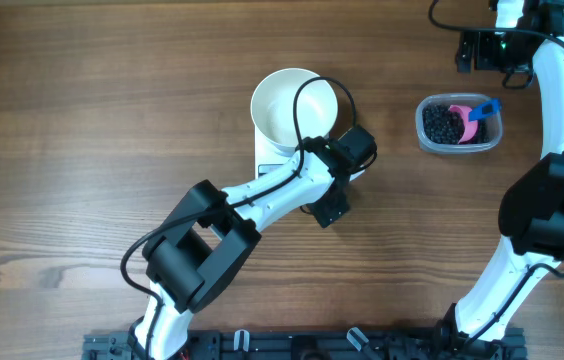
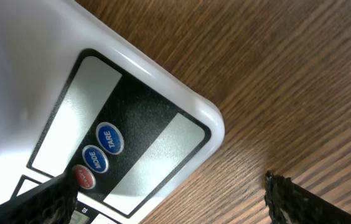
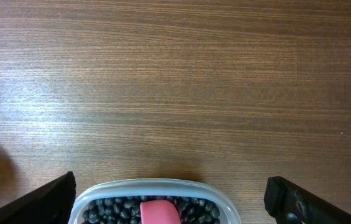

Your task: Scoop item into bowl and weigh 150g on scale

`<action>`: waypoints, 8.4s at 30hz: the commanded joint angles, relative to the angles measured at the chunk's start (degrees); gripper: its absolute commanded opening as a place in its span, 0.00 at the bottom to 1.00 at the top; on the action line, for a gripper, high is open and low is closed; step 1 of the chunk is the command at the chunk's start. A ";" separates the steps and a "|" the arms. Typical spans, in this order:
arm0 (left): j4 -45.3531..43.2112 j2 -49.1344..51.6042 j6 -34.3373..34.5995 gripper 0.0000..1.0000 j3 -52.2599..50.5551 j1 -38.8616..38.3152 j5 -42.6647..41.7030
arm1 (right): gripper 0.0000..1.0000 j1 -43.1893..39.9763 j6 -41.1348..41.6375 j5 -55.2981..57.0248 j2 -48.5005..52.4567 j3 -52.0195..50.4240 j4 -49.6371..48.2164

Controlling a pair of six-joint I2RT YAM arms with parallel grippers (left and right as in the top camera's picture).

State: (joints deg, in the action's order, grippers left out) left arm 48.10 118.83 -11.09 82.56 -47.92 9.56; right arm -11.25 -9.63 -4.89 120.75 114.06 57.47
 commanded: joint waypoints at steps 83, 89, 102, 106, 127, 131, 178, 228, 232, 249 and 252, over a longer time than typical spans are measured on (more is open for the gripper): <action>8.17 -33.75 14.80 1.00 -5.51 11.82 -10.16 | 1.00 0.02 0.74 0.35 -1.49 0.94 -0.13; -0.90 -35.95 21.42 1.00 -5.53 37.44 -10.16 | 1.00 0.02 0.72 0.35 -1.49 0.94 -0.13; 0.17 -35.95 25.07 1.00 -5.53 58.38 -10.14 | 1.00 0.02 0.72 0.35 -1.49 0.94 -0.13; 0.17 -35.95 25.05 1.00 -5.53 58.38 -10.14 | 1.00 0.02 0.76 0.35 -1.49 0.96 -0.13; 0.17 -35.95 25.07 1.00 -5.53 58.38 -10.14 | 1.00 0.02 0.74 0.35 -1.49 0.94 -0.13; 0.17 -35.95 25.07 1.00 -5.53 58.38 -10.14 | 1.00 0.02 0.74 0.35 -1.49 0.94 -0.13; 9.09 -32.85 -34.27 1.00 -5.53 37.27 -18.43 | 1.00 0.02 0.76 0.35 -1.49 0.94 -0.13; 7.67 -10.25 -78.71 1.00 -7.41 42.27 -45.31 | 1.00 0.02 0.74 0.35 -1.49 0.94 -0.13; 6.49 -10.25 -78.71 1.00 -7.41 41.77 -45.09 | 1.00 0.02 0.74 0.35 -1.49 0.94 -0.13; 6.54 -10.27 -78.68 1.00 -7.41 41.77 -45.09 | 1.00 0.02 0.74 0.35 -1.49 0.94 -0.13; 6.54 -10.27 -78.68 1.00 -7.41 41.77 -45.09 | 1.00 0.02 0.74 0.35 -1.49 0.96 -0.13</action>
State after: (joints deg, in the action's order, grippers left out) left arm 54.76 107.90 -88.49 75.75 -6.04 -34.41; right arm -11.25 -9.63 -4.89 120.75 114.06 57.39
